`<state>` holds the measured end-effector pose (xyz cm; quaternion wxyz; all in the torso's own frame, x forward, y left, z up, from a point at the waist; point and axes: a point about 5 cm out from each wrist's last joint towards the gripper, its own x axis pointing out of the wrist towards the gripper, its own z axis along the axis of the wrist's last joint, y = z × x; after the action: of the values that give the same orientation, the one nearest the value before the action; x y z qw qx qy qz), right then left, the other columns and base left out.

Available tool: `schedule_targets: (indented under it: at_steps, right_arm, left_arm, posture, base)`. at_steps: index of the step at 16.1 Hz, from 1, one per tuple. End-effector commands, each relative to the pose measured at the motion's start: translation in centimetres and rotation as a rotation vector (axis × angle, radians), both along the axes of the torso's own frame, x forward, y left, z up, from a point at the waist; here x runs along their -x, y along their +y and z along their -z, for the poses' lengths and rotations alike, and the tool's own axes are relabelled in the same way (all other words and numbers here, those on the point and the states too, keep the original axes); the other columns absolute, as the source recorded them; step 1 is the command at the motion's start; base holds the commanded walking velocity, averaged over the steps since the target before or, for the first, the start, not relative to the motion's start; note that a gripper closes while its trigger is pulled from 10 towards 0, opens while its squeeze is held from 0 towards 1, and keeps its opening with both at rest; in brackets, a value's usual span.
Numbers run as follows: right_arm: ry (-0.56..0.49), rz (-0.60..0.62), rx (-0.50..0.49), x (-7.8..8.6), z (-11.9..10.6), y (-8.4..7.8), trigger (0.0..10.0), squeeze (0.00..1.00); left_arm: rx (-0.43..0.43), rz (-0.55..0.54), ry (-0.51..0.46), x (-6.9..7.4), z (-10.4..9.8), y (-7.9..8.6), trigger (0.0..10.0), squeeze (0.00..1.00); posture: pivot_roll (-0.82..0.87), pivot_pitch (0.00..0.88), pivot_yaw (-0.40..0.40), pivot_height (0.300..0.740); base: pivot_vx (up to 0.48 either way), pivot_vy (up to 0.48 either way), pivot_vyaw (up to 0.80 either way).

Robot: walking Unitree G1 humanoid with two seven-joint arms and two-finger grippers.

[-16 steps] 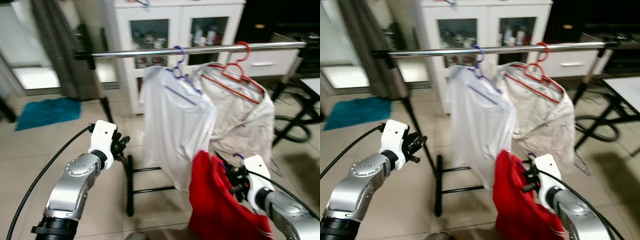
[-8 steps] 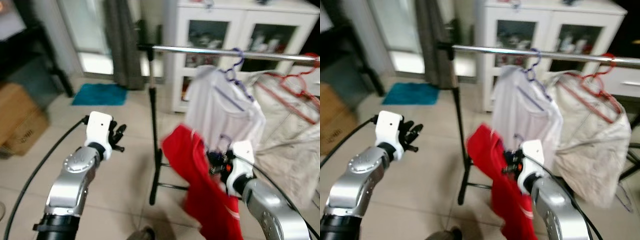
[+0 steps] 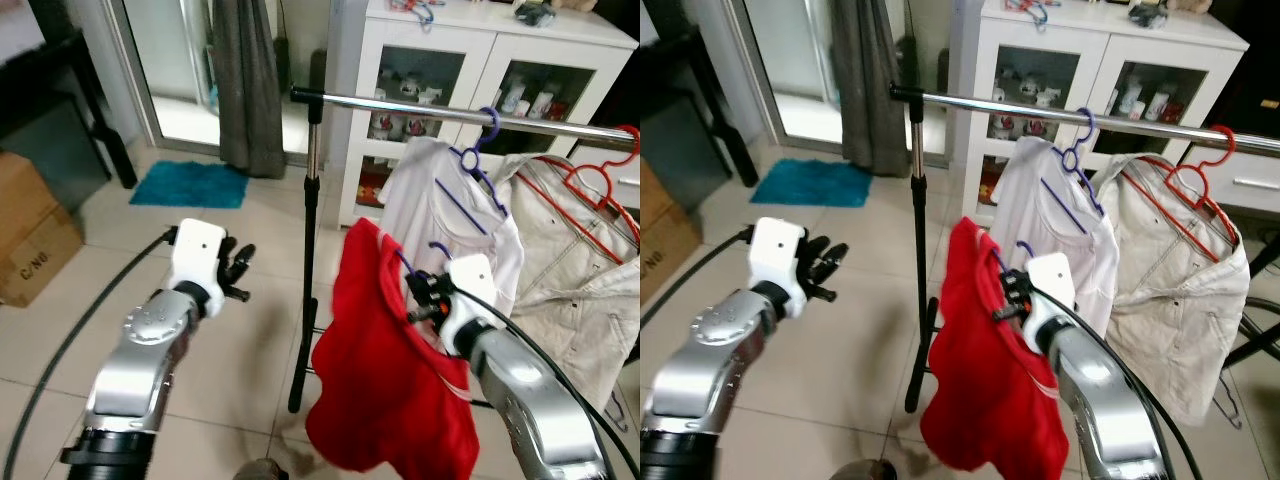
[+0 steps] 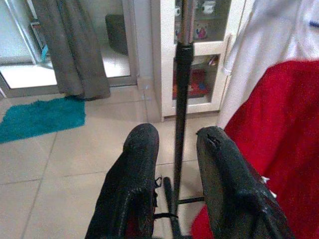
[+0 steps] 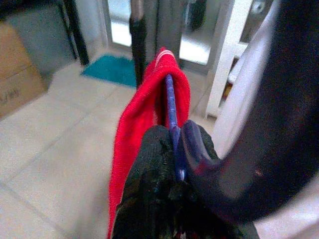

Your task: Hang hanger

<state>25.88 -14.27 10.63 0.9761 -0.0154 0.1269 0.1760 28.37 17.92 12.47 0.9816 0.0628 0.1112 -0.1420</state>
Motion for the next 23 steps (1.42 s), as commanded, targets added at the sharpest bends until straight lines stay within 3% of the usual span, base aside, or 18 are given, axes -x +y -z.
schedule_targets:
  at_steps: [1,5,15,18,23]
  right_arm:
    - [-0.040,0.046,0.002,-0.5,-0.8,-0.9,10.0,0.00]
    - [-0.118,0.127,0.028,-1.2,-1.9,-1.5,10.0,0.00]
    - [-0.146,0.155,0.037,-2.0,-2.9,-1.3,10.0,0.00]
    - [-0.137,0.138,0.057,-2.1,-2.8,-1.2,10.0,0.00]
    - [-0.121,0.168,0.030,-2.0,-2.7,-1.5,10.0,0.00]
  left_arm:
    - [0.009,0.033,-0.019,-0.1,-0.6,-0.9,10.0,0.00]
    - [0.007,0.066,-0.026,-0.3,-1.0,-1.1,10.0,0.00]
    - [-0.008,0.125,-0.021,-0.4,-0.9,-1.8,10.0,0.00]
    - [0.003,0.128,-0.029,-0.5,-1.1,-1.9,10.0,0.00]
    - [0.004,0.144,-0.028,-0.7,-1.1,-2.0,10.0,0.00]
  posture:
    - [0.12,0.000,-0.028,0.740]
    - [0.11,0.000,-0.020,0.740]
    - [0.11,0.000,-0.024,0.740]
    - [0.12,0.000,-0.039,0.740]
    - [0.11,0.000,-0.024,0.740]
  base:
    - [0.274,0.000,0.80]
    - [0.281,0.000,0.40]
    - [0.294,0.000,0.00]
    - [0.314,0.000,-0.72]
    - [0.334,0.000,0.00]
